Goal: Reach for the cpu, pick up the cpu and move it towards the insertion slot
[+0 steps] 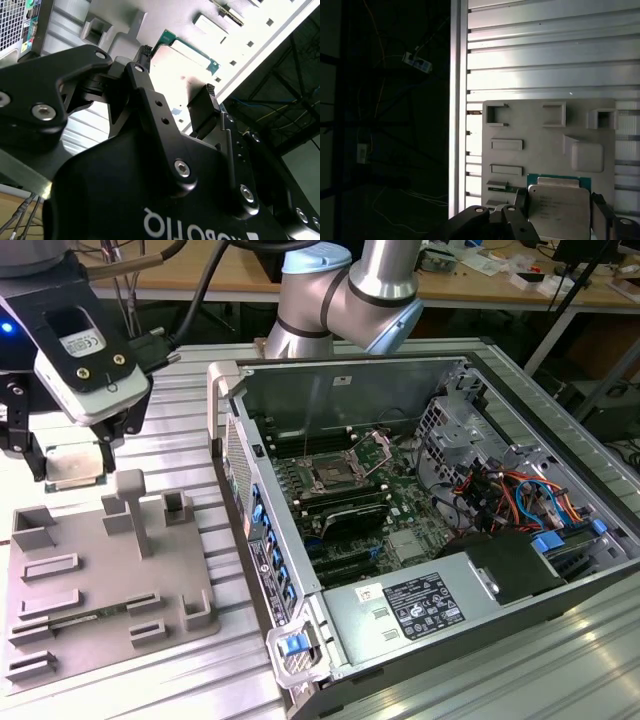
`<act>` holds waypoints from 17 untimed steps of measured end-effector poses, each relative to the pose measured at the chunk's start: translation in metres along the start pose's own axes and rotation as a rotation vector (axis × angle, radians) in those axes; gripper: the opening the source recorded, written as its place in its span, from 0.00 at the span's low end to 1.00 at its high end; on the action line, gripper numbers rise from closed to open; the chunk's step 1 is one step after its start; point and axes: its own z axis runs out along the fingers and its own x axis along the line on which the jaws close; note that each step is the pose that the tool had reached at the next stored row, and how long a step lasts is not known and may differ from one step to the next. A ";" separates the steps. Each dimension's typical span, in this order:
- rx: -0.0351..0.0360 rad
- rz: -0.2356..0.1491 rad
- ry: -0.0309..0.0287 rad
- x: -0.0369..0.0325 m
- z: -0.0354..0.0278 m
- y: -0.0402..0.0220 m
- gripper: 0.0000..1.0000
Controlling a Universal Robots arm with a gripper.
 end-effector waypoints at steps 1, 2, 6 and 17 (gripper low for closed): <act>0.0000 0.000 0.0001 0.0000 -0.0008 0.0000 0.55; 0.0000 0.000 0.0000 0.0000 -0.0016 0.0000 0.55; 0.0000 0.000 0.0000 0.0001 -0.0052 0.0000 0.55; 0.0000 0.000 0.0000 -0.0026 -0.0059 -0.0001 0.55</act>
